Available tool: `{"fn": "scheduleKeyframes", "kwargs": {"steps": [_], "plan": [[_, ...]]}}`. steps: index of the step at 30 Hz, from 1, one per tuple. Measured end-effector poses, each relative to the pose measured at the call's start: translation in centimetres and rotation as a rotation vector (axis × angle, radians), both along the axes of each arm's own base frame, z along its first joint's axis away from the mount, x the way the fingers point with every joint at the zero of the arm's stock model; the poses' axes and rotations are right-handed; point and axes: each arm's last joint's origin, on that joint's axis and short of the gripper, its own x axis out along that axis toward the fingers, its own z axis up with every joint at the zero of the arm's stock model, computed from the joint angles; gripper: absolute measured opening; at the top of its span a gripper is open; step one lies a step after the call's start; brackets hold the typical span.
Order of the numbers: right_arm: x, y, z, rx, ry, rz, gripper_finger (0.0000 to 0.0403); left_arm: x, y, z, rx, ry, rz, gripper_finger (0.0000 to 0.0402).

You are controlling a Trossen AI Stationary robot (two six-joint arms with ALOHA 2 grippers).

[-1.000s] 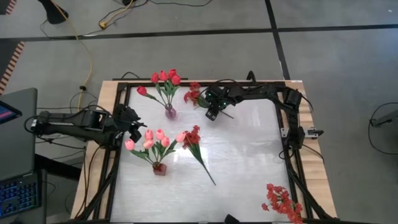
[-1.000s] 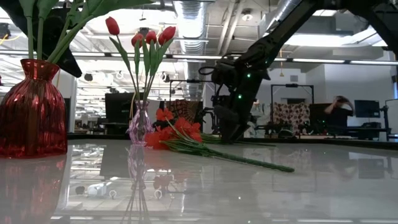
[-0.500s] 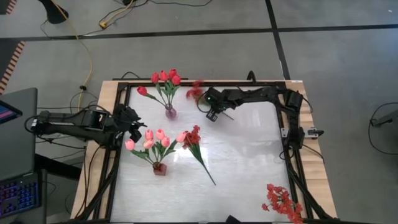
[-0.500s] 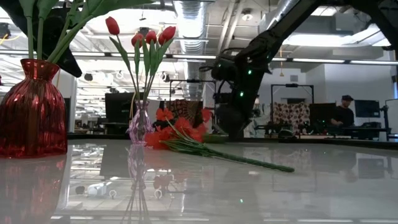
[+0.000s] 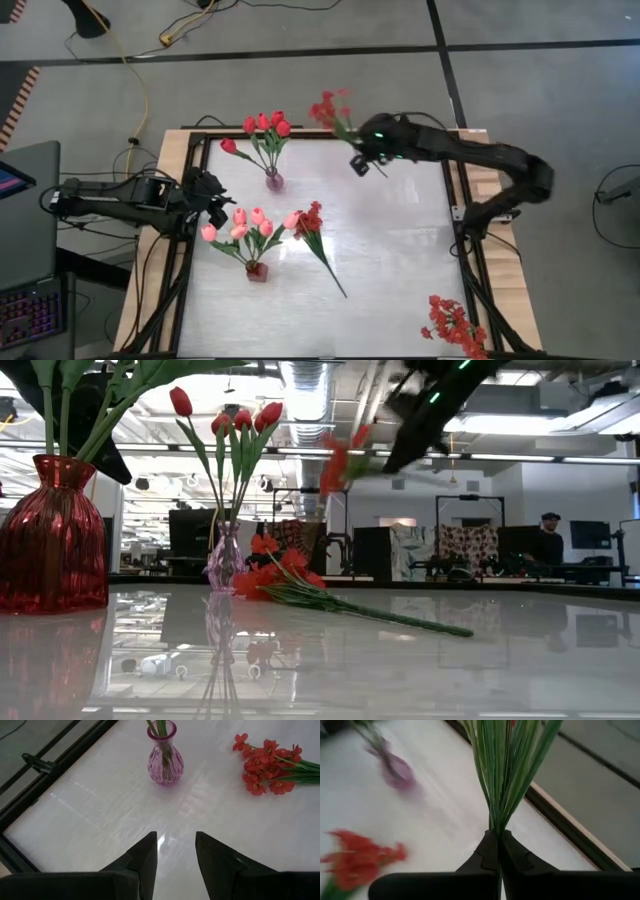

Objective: Sort flowers into vase by color
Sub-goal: Put the red flowers into the transparent vase

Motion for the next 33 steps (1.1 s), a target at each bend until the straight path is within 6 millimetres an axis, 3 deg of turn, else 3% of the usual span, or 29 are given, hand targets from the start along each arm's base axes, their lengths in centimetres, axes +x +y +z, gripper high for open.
{"fn": "scheduleKeyframes", "kwargs": {"steps": [6,14,18,25,33], "plan": [[-6.1,5.1,3.8,-0.053,-0.267,0.017,0.0026,0.0,0.0,0.0,0.0,0.0,0.0,0.0123],[-12.3,12.0,6.2,-0.11,-0.578,0.154,0.0026,0.0,0.0,0.0,0.004,-0.004,0.012,0.0123],[-14.2,14.5,5.5,-0.125,-0.614,0.154,0.0026,0.0,0.0,0.0,0.007,-0.007,0.021,0.0123],[-15.2,18.8,2.7,-0.137,-0.658,0.209,0.0026,0.0,0.0,0.0,0.007,-0.009,0.025,0.0123],[-16.8,23.3,0.5,-0.148,-0.724,0.135,0.0024,0.0,0.1,0.0,-0.003,-0.014,0.038,0.0123]]}}
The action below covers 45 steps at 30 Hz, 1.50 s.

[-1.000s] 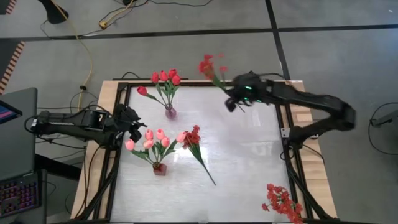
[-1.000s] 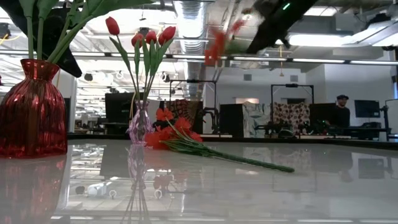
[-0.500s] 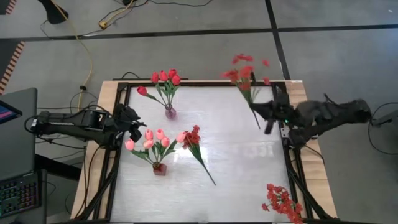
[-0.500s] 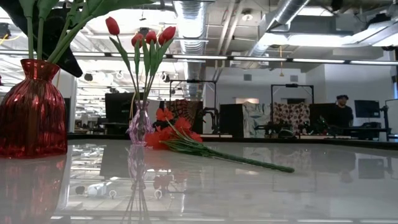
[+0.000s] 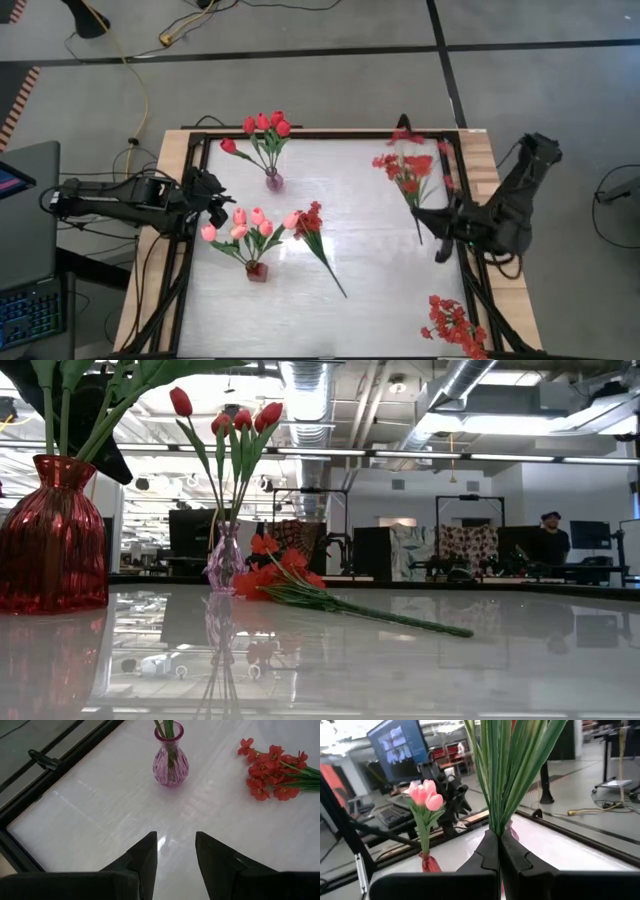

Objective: Sort flowers into vase by color
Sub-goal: Put the red flowers into the transparent vase

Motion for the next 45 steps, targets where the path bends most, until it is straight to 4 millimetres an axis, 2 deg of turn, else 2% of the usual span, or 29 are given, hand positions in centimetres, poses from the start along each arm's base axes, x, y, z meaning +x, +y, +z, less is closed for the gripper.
{"fn": "scheduleKeyframes", "kwargs": {"steps": [5,12,18,25,33,37,40,45], "plan": [[-0.8,3.4,-1.2,0.007,-0.022,-0.027,0.0026,0.0,0.0,0.0,0.0,0.0,0.001,0.0123],[-1.2,7.3,-3.1,0.023,-0.029,0.062,0.0025,0.0,0.0,0.0,-0.001,-0.001,0.003,0.0123],[-0.9,8.0,-3.6,0.042,-0.037,0.064,0.0024,0.0,0.0,0.0,-0.002,-0.002,0.005,0.0123],[-1.1,8.1,-2.7,0.122,-0.07,0.071,0.0025,0.0,0.0,0.0,-0.028,-0.016,0.02,0.0123],[-2.0,9.1,-2.9,0.074,-0.048,0.127,0.0025,0.2,-0.1,0.1,-0.08,-0.055,0.03,0.0123],[-1.9,8.6,-2.5,0.049,-0.039,0.115,0.0025,1.1,-0.7,0.9,-0.148,-0.168,-0.101,0.0123],[-1.6,8.0,-2.0,0.045,-0.038,0.091,0.0025,2.3,-1.6,2.3,-0.203,-0.334,-0.271,0.0123],[-1.1,7.7,-1.9,0.023,-0.027,0.095,0.0025,5.1,-4.6,5.1,-0.167,-0.625,-0.608,0.0123]]}}
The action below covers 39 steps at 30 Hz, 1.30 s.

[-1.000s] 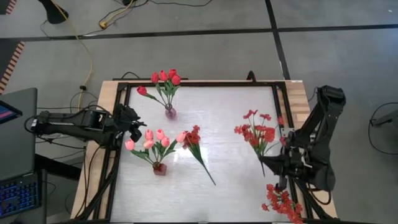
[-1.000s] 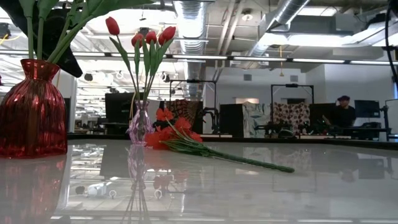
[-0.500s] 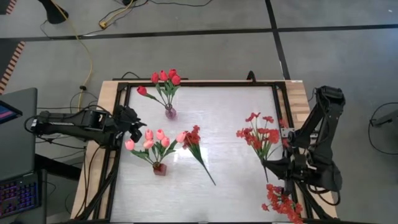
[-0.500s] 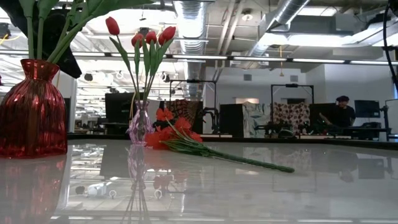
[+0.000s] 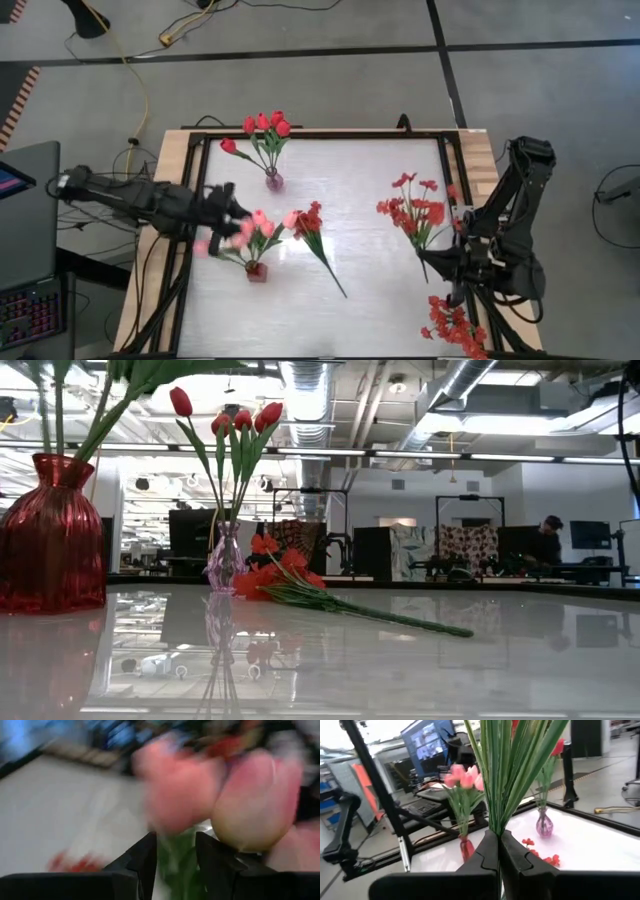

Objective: Sort flowers into vase by color
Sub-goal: Put the red flowers into the transparent vase

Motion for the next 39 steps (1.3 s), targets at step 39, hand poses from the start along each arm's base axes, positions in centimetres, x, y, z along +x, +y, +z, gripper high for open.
{"fn": "scheduleKeyframes", "kwargs": {"steps": [39], "plan": [[0.3,0.0,-0.1,-0.018,0.009,0.039,0.0026,0.5,-0.2,13.6,0.167,-0.179,-0.021,0.0123]]}}
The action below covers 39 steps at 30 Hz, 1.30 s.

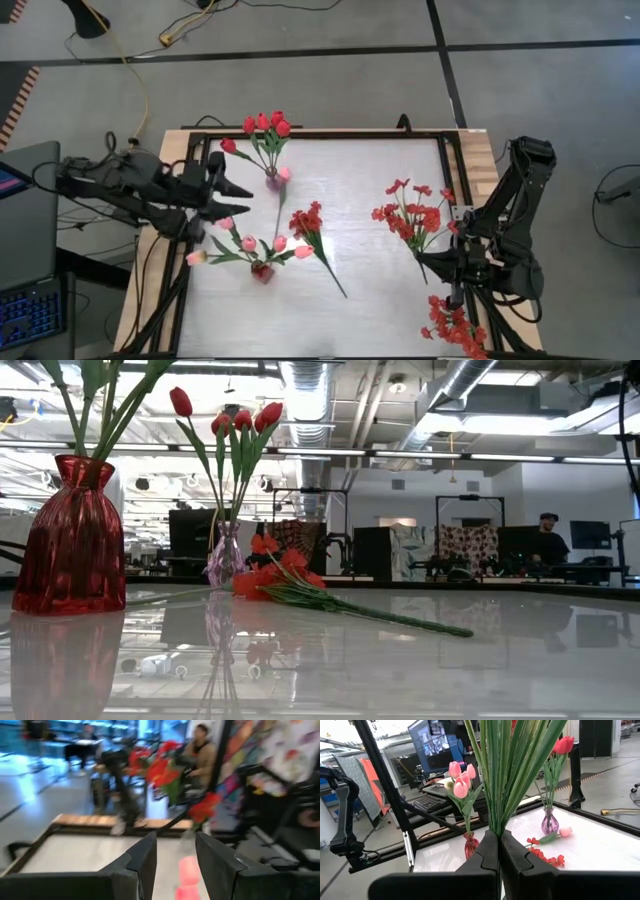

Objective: Sort flowers into vase by color
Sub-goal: Put the red flowers into the transparent vase

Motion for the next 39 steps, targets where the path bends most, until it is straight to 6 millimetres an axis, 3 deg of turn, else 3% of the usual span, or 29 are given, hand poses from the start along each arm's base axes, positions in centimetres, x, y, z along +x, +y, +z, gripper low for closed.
{"fn": "scheduleKeyframes", "kwargs": {"steps": [4,7,13,20,24,29,34,39], "plan": [[0.0,0.0,0.0,0.0,0.0,0.0,0.0026,0.5,-1.8,1.4,-0.002,0.009,-0.113,0.0123],[0.0,0.0,0.0,-0.003,0.001,0.0,0.0026,1.6,-4.2,1.6,-0.01,0.077,-0.214,0.0123],[0.0,0.0,0.0,-0.011,0.003,0.0,0.0026,3.8,-11.4,0.6,-0.013,0.229,-0.481,0.0123],[0.0,0.0,0.0,-0.01,0.003,0.0,0.0026,4.1,-18.6,-1.0,-0.024,0.436,-0.499,0.0123],[0.0,0.0,0.0,-0.013,0.004,0.0,0.0026,4.0,-22.6,-3.4,-0.054,0.534,-0.57,0.0123],[0.0,0.0,0.0,-0.014,0.004,0.0,0.0026,4.8,-26.3,-7.3,-0.055,0.634,-0.491,0.0123],[0.0,0.0,0.0,-0.013,0.004,0.003,0.0026,7.6,-29.4,-11.3,-0.041,0.638,-0.475,0.0123],[0.0,0.1,0.0,-0.006,0.003,0.022,0.0026,11.4,-30.3,-14.4,-0.041,0.603,-0.495,0.0123]]}}
